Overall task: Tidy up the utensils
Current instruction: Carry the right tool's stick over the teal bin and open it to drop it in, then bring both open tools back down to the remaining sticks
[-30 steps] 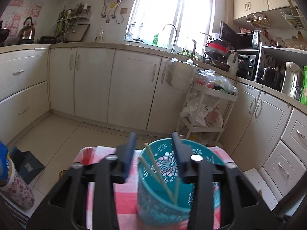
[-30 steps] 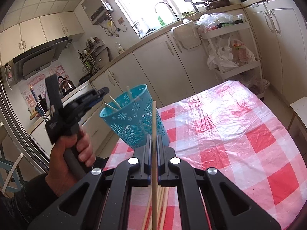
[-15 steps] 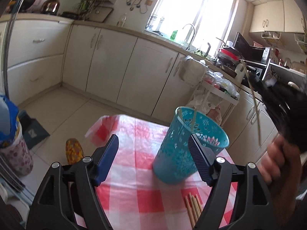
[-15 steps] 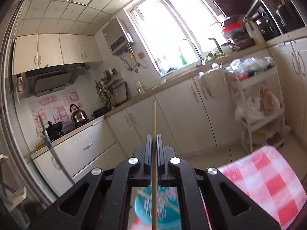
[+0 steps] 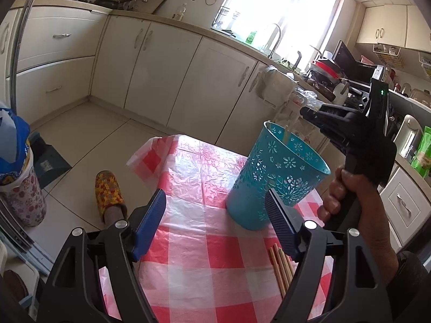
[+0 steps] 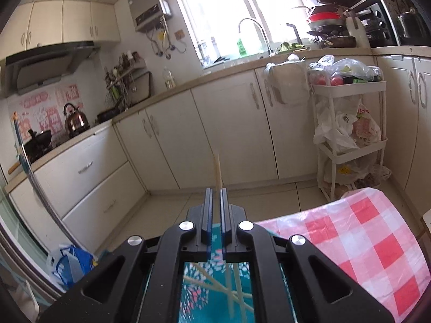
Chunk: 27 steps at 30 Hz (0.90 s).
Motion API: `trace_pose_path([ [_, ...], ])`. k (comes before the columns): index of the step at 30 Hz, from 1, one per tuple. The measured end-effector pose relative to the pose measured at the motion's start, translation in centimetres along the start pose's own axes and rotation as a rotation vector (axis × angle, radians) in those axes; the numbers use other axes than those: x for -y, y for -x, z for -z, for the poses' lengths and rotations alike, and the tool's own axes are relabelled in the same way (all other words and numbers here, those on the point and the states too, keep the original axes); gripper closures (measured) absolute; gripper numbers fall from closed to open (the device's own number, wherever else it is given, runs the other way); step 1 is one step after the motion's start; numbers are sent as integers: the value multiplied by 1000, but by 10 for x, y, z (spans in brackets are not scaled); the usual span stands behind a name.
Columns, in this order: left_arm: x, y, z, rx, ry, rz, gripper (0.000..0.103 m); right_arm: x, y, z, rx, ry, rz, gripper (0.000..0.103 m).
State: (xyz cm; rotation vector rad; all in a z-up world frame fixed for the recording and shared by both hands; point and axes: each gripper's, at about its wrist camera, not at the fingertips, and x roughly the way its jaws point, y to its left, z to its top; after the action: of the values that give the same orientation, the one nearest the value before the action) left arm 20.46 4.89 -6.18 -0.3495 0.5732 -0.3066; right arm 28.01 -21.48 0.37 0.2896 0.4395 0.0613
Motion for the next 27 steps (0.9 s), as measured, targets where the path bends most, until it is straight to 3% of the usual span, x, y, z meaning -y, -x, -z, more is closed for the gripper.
trace_pose_path([
  [3, 4, 10, 2, -8, -6, -2, 31, 6, 32, 9, -2, -1, -22, 95],
  [7, 12, 31, 8, -22, -24, -10, 28, 23, 103, 38, -2, 3, -9, 81],
  [10, 20, 51, 18, -34, -51, -21, 26, 38, 161, 85, -49, 23, 54, 80],
  [12, 28, 63, 28, -44, -83, -38, 24, 44, 186, 111, -79, 28, 92, 72],
  [14, 36, 73, 38, -56, -121, -56, 23, 49, 211, 144, -132, 27, 135, 70],
  [20, 63, 101, 63, -109, -211, -111, 21, 47, 245, 190, -199, 17, 140, 70],
  [27, 82, 138, 75, -92, -293, -126, 16, 35, 262, 192, -200, 28, 121, 70],
])
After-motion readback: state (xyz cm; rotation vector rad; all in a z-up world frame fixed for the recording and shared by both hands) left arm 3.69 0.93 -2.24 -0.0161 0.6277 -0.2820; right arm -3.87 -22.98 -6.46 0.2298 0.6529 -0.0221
